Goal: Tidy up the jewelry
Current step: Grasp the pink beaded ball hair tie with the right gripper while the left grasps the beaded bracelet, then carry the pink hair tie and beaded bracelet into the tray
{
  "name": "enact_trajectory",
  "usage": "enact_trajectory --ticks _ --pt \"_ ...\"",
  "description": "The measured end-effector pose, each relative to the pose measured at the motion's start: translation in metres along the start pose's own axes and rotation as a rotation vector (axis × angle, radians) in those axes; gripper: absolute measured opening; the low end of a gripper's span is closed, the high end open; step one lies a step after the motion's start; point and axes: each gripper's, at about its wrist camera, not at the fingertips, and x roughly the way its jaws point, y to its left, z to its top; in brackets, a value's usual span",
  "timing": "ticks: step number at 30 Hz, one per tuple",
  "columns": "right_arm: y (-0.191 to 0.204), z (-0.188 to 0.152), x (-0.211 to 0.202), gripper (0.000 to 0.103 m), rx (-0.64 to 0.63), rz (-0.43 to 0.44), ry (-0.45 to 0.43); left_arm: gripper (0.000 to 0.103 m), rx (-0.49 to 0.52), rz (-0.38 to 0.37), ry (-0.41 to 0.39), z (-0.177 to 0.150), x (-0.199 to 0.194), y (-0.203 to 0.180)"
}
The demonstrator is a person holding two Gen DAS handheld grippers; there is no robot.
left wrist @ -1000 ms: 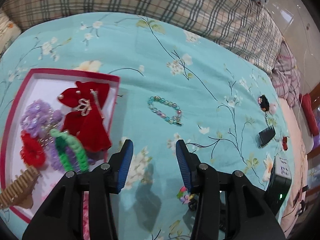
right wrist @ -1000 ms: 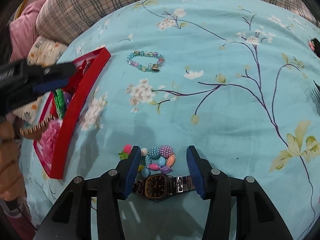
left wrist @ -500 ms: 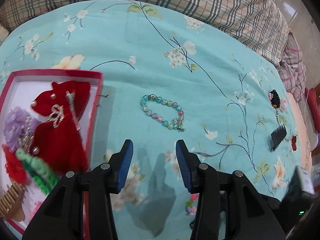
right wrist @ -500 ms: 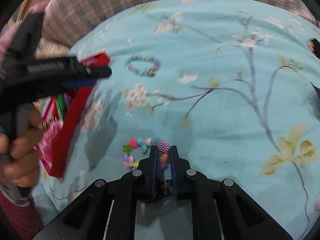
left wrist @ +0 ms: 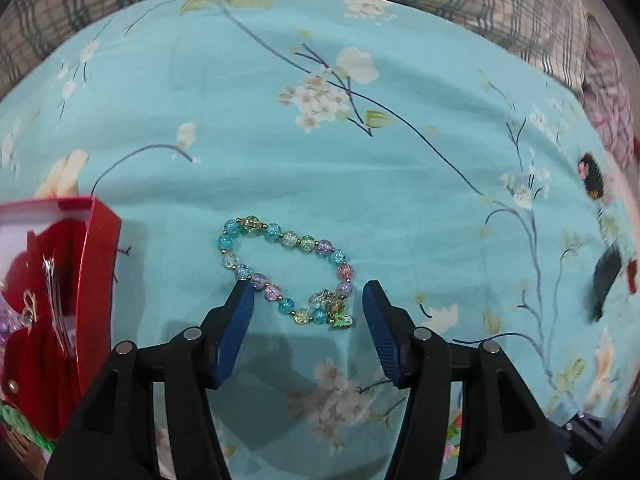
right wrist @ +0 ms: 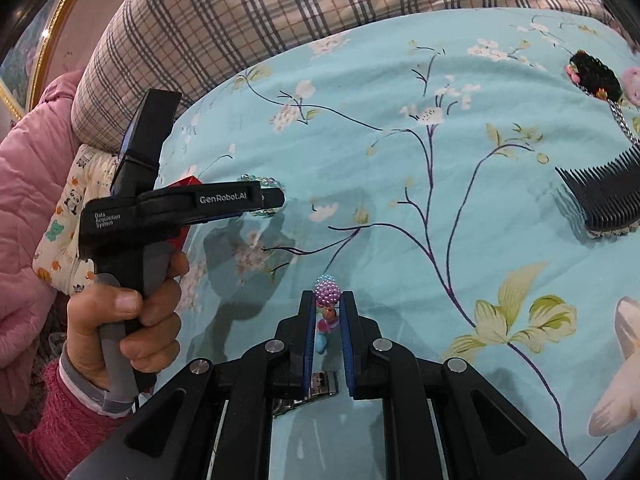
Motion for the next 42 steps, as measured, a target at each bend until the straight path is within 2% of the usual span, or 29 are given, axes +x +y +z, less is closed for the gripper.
enact_trajectory --ticks 1,2,4,7,9,14,18,27,42 --pt "-0.002 0.000 0.001 0.011 0.008 0.000 0.000 0.042 0.012 0.011 -0.009 -0.001 0.000 -0.001" --pt "-0.004 -0.001 0.001 0.011 0.013 0.001 0.001 0.036 0.025 0.030 -0.019 -0.002 0.001 -0.001" --pt "-0.007 -0.001 0.000 0.011 0.022 0.002 -0.002 0.014 0.033 0.034 -0.029 -0.004 0.001 0.003" --pt "-0.007 -0.003 -0.003 0.011 0.029 0.003 -0.008 0.013 0.003 -0.022 -0.023 -0.004 -0.003 0.015" --pt "-0.005 -0.003 -0.004 0.011 0.032 0.005 -0.014 0.005 -0.021 -0.058 -0.026 -0.007 -0.010 0.022" --pt "0.001 -0.003 -0.010 0.011 0.025 0.004 -0.031 0.005 -0.059 -0.136 -0.048 -0.022 -0.033 0.038" --pt "0.005 -0.001 -0.014 0.011 0.021 0.007 -0.041 0.005 -0.088 -0.166 -0.071 -0.035 -0.054 0.049" --pt "0.024 -0.001 -0.022 0.011 -0.002 0.022 -0.059 0.005 -0.108 -0.196 -0.143 -0.056 -0.099 0.059" --pt "0.081 0.001 -0.037 0.011 -0.081 0.064 -0.089 0.005 -0.168 -0.177 -0.215 -0.089 -0.153 0.096"
